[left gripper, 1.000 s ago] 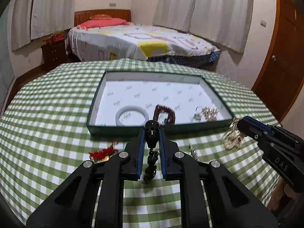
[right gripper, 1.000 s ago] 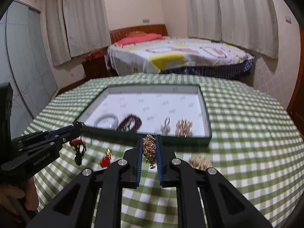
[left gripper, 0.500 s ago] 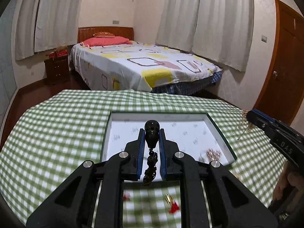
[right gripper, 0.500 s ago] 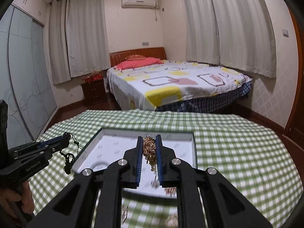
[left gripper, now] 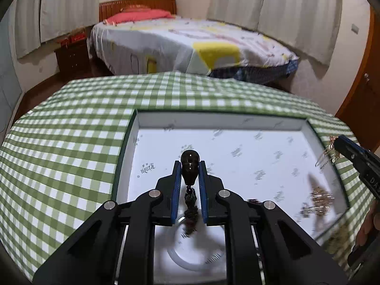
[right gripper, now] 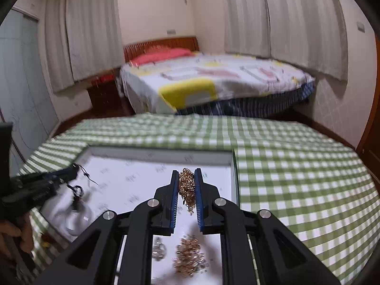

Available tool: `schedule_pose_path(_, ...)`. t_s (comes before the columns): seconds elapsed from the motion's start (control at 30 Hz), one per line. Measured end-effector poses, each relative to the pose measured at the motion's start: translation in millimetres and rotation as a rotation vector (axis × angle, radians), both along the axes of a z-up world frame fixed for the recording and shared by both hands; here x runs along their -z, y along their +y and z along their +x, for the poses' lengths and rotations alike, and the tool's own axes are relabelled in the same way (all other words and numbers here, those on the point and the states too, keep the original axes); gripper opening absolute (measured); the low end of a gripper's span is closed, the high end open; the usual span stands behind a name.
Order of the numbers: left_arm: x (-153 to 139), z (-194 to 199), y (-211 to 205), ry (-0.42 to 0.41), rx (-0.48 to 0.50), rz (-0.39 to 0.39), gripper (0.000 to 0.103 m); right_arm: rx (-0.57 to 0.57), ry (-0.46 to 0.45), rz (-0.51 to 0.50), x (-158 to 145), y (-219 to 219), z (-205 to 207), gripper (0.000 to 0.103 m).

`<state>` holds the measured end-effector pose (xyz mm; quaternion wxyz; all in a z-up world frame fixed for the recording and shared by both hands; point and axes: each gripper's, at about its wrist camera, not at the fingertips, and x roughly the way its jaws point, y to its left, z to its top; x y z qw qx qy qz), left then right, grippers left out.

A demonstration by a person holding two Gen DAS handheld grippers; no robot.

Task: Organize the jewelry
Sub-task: 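Lower the black pendant into the box with the left tool while the right tool lowers the gold chain there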

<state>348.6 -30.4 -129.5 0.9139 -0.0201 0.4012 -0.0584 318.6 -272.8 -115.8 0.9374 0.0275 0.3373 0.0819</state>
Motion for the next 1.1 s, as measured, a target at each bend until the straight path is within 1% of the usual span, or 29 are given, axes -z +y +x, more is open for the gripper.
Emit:
schedule_pose_path(0.13, 14, 12, 3, 0.049, -0.001, 0.011, 0.015, 0.009, 0.069, -0.011, 18, -3, 10, 0.014)
schedule_pose_path(0.33, 28, 21, 5, 0.118, -0.003, 0.019, 0.015, 0.003, 0.134, -0.032, 29, -2, 17, 0.014)
schedule_pose_path(0.53, 33, 21, 3, 0.128, -0.002, 0.026, 0.016, 0.004, 0.169, -0.035, 36, -5, 18, 0.014)
schedule_pose_path(0.6, 33, 21, 3, 0.128, 0.000, 0.025, 0.017, -0.001, 0.175, -0.032, 37, -5, 19, 0.016)
schedule_pose_path(0.67, 33, 22, 2, 0.127, 0.004, 0.020, 0.023, 0.000, 0.174, -0.036, 37, -5, 19, 0.022)
schedule_pose_path(0.7, 33, 21, 1, 0.126, 0.006, 0.020, 0.030, 0.000, 0.172, -0.036, 37, -5, 18, 0.025)
schedule_pose_path(0.8, 33, 20, -2, 0.121, 0.013, 0.020, 0.037, -0.004, 0.163, -0.035, 36, -5, 17, 0.029)
schedule_pose_path(0.87, 33, 18, -3, 0.119, 0.014, 0.020, 0.039, -0.003, 0.154, -0.034, 33, -6, 16, 0.030)
schedule_pose_path(0.97, 26, 12, -2, 0.100, 0.012, 0.012, 0.047, 0.000, 0.115, -0.020, 20, -7, 10, 0.030)
schedule_pose_path(1.07, 11, 1, 2, 0.061, 0.012, -0.011, 0.054, 0.002, 0.080, -0.014, 6, -8, 3, 0.032)
schedule_pose_path(1.1, 4, -4, 4, 0.043, 0.009, -0.020, 0.058, 0.002, 0.064, -0.009, -1, -8, -1, 0.032)
